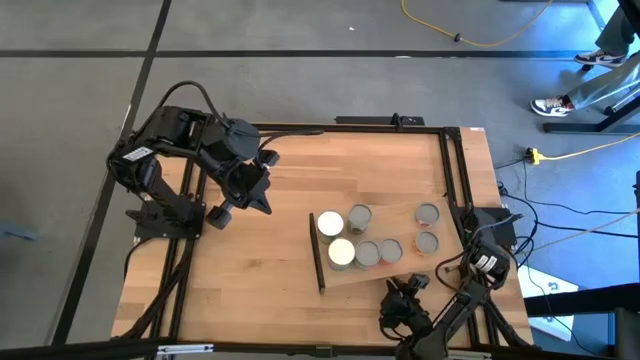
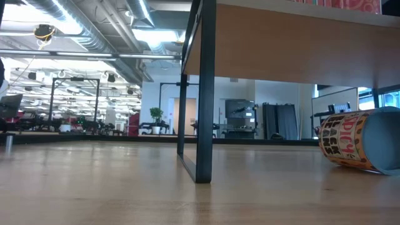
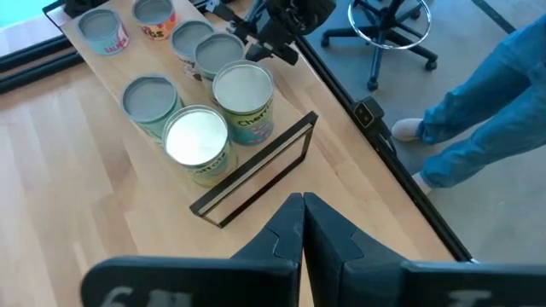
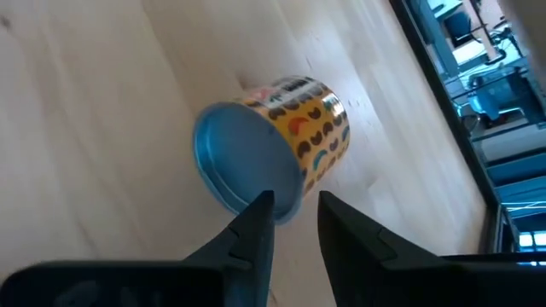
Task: Pick and place cans onto a shelf
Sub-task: Put the canned spicy black beans on the shelf
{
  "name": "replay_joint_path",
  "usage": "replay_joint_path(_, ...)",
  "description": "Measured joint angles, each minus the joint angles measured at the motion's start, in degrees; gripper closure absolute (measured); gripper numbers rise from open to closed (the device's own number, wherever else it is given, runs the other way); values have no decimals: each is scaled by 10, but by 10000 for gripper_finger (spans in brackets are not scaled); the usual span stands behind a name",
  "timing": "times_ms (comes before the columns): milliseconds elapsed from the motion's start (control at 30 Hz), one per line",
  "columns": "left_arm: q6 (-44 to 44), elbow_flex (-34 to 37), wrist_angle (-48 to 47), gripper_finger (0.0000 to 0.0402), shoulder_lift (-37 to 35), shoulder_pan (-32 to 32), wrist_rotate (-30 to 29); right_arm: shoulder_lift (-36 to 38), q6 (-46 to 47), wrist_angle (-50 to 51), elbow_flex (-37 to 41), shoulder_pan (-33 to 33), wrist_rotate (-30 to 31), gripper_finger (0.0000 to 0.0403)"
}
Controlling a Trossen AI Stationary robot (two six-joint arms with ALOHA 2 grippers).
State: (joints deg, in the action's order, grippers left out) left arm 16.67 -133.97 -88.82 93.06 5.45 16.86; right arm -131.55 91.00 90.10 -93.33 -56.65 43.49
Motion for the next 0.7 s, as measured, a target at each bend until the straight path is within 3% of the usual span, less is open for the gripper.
replay_joint_path(700,4,0,-4,401,0,-1,-14,0,0,-38,50,27,21,309)
